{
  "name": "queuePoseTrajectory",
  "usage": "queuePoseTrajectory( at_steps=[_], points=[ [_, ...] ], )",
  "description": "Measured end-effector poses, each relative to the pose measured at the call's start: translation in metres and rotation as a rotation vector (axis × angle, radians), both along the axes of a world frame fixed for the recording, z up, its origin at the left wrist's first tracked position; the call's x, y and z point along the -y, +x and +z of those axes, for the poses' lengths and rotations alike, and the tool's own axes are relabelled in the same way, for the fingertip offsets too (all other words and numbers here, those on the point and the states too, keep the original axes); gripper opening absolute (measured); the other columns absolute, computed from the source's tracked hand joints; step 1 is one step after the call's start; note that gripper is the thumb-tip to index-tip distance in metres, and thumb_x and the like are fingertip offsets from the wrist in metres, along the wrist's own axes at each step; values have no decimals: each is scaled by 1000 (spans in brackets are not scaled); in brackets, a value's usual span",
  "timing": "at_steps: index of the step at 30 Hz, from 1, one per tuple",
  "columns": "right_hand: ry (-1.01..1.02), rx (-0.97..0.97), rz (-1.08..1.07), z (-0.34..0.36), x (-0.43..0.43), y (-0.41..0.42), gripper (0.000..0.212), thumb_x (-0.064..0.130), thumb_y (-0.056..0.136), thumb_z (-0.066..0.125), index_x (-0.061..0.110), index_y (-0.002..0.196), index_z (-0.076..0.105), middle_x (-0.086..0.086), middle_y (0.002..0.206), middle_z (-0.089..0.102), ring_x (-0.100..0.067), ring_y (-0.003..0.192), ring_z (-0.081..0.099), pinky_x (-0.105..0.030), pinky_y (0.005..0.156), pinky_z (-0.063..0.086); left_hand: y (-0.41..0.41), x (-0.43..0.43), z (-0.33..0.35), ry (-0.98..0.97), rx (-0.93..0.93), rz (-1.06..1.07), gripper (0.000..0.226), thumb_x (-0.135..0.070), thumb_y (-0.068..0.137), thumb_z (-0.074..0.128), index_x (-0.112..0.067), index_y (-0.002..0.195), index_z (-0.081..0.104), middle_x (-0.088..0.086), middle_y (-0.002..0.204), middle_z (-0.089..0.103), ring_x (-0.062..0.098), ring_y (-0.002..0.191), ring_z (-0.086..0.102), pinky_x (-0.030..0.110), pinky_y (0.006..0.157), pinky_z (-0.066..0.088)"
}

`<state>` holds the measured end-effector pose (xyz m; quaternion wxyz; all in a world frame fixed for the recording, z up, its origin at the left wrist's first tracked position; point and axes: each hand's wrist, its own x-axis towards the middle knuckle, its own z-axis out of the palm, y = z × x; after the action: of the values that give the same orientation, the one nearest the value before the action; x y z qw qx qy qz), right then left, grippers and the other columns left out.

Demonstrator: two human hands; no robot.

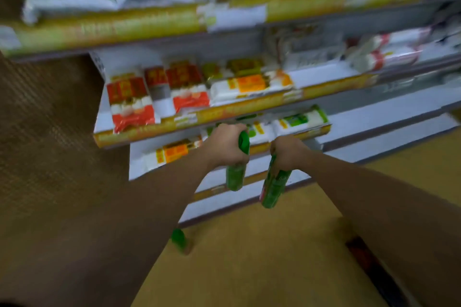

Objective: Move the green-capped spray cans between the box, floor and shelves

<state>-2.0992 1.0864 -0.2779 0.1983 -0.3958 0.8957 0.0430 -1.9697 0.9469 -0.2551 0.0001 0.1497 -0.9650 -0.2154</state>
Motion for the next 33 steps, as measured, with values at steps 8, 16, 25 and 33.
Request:
queuePoseTrajectory(
  at_steps=[8, 16, 25, 33],
  points=[
    [-269, -120, -183, 177, -184, 8, 53, 31, 63, 95, 8, 104, 72, -9, 101, 71, -25, 91, 68, -41, 76, 61, -32, -148, 166, -157, -168, -47, 59, -33, 62, 91, -17, 108, 58, 6, 98, 61, 23, 86, 57, 34, 66, 48],
    [-366, -316, -392, 286, -335, 1, 55, 27, 61, 96, 10, 107, 71, -8, 100, 69, -24, 86, 66, -36, 69, 62, -79, -297, 254, -99, -403, -219, 53, -33, 57, 93, -20, 91, 55, 2, 91, 57, 22, 83, 54, 30, 61, 40],
    [-380, -455, -716, 338, -441, -59, 41, 21, 62, 95, 12, 91, 68, -6, 90, 66, -18, 71, 62, -35, 57, 60, -202, -412, 301, 24, -477, -545, 54, -29, 58, 92, -19, 99, 59, 2, 97, 60, 22, 89, 59, 35, 68, 53],
    [-470, -459, -955, 326, -513, -101, 37, 16, 66, 91, 19, 87, 62, 0, 92, 65, -19, 88, 64, -32, 74, 60, -291, -501, 294, 18, -461, -810, 63, -33, 50, 92, -23, 104, 61, 1, 107, 63, 20, 90, 61, 34, 67, 55]
  ],
)
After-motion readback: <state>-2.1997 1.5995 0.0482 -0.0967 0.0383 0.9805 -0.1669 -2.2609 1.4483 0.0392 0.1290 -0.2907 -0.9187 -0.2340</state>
